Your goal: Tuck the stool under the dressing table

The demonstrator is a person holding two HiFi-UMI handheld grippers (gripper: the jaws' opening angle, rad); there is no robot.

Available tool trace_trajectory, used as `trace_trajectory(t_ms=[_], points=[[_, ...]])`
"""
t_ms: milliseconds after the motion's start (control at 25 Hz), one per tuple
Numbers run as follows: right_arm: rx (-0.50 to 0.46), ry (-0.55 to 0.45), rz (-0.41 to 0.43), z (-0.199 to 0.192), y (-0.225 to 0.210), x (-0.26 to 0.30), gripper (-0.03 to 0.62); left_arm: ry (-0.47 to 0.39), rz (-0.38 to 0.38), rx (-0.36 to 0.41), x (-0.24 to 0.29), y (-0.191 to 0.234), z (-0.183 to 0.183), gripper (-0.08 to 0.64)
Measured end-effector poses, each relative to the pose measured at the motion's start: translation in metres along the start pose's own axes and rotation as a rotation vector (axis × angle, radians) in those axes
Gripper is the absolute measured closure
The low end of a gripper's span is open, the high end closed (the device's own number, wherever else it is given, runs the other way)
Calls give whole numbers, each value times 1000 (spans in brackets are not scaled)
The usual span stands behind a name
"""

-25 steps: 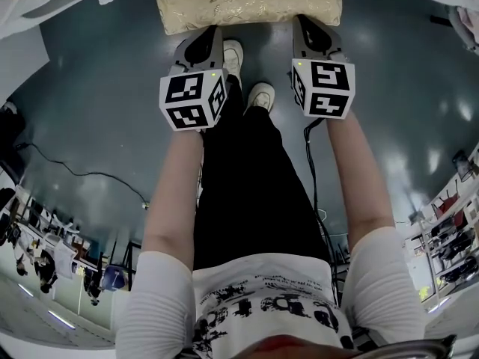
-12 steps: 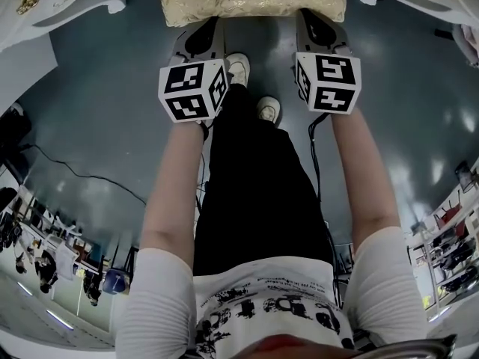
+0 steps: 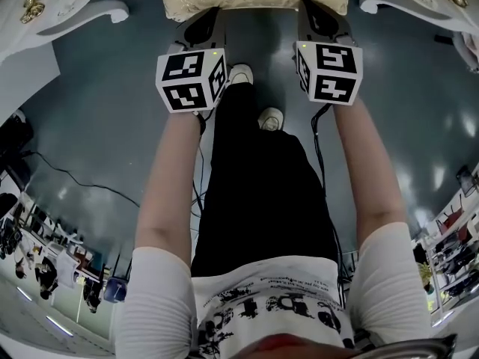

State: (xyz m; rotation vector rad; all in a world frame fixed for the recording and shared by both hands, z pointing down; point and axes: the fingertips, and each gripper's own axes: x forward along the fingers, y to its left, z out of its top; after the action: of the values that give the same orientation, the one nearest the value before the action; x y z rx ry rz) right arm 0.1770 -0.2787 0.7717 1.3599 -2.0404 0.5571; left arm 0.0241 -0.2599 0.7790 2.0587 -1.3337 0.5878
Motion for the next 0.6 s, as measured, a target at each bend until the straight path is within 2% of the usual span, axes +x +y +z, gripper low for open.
trace_trajectory(t_ms=[200,440,600], points=[[2,-24,-15,12,-5,12,574,-24,-15,7,10,6,10,540],[-17,-44,-18,29,-5,27,574,-49,30,-13,22,23,30,540],[-26,-34,-39,34,-6,34,574,-54,27,-12,28,28,36,540]])
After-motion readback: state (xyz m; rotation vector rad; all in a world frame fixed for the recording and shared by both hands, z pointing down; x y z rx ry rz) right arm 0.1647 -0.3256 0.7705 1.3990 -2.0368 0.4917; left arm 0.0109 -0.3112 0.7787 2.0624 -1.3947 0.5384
